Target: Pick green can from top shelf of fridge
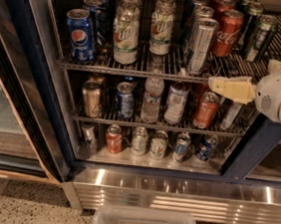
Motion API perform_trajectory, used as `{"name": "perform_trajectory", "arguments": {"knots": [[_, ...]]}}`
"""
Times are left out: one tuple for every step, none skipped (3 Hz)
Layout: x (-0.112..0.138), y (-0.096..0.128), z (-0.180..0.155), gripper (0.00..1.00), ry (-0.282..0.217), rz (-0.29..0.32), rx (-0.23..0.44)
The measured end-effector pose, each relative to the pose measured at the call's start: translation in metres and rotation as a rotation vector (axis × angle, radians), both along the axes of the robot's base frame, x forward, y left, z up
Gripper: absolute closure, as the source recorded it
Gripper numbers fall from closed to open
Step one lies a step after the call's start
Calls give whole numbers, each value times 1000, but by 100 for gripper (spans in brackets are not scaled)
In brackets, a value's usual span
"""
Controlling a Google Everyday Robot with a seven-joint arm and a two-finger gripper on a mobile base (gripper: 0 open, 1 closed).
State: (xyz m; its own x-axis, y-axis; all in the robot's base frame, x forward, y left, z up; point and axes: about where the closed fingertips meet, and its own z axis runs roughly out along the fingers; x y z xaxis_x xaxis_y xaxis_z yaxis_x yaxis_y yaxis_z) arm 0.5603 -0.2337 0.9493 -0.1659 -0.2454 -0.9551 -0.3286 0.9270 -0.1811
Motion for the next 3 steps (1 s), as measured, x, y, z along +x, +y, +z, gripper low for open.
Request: {"name": "perform_trajectory", "arguments": {"knots": [[0,0,1,34,-1,0,0],[0,1,1,57,-1,0,0],[0,1,1,68,-2,0,0]]}}
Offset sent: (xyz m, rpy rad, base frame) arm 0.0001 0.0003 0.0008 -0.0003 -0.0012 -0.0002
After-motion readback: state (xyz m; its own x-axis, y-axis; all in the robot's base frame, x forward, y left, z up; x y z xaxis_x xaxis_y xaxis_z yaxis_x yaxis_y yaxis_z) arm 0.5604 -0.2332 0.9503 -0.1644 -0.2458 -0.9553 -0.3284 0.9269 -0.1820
